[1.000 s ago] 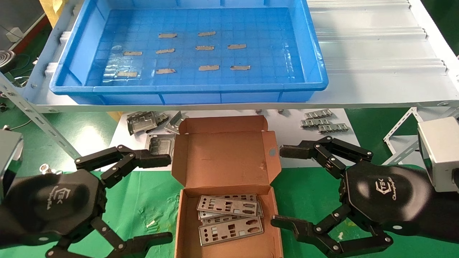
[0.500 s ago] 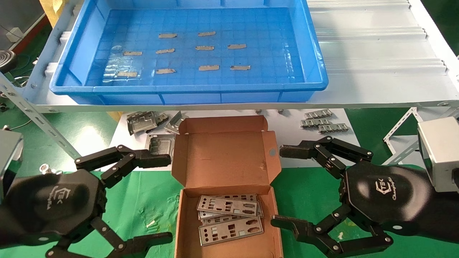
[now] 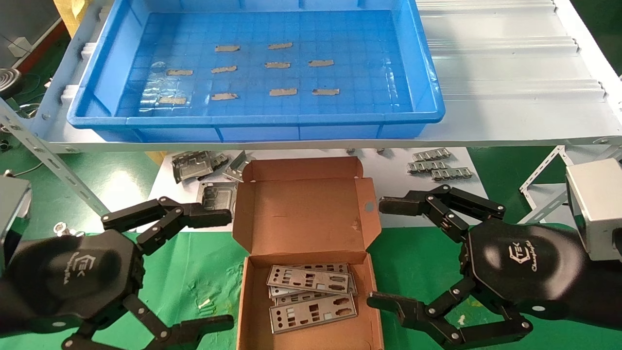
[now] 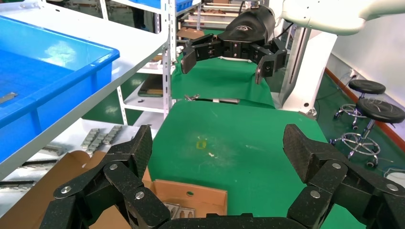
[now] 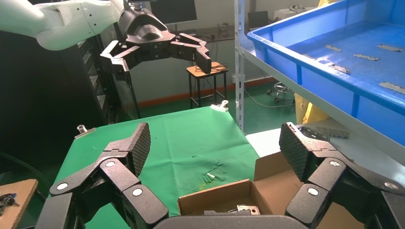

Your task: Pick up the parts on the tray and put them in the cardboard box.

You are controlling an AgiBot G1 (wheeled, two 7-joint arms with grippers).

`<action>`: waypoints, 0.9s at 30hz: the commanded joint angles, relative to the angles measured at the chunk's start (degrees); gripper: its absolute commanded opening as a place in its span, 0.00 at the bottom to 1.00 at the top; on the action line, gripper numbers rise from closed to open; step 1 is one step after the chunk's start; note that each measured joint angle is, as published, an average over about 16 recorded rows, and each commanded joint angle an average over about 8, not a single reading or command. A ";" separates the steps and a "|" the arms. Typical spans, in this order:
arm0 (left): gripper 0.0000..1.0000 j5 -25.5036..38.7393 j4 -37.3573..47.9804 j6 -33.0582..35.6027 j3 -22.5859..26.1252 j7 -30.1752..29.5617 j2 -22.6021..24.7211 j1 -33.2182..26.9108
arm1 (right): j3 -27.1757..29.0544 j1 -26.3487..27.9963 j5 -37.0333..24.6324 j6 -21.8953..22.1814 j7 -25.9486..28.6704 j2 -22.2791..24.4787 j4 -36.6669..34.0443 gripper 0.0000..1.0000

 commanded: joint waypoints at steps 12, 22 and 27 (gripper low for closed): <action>1.00 0.00 0.00 0.00 0.00 0.00 0.00 0.00 | 0.00 0.00 0.00 0.00 0.00 0.00 0.00 1.00; 1.00 0.00 0.00 0.00 0.00 0.00 0.00 0.00 | 0.00 0.00 0.00 0.00 0.00 0.00 0.00 1.00; 1.00 0.00 0.00 0.00 0.00 0.00 0.00 0.00 | 0.00 0.00 0.00 0.00 0.00 0.00 0.00 1.00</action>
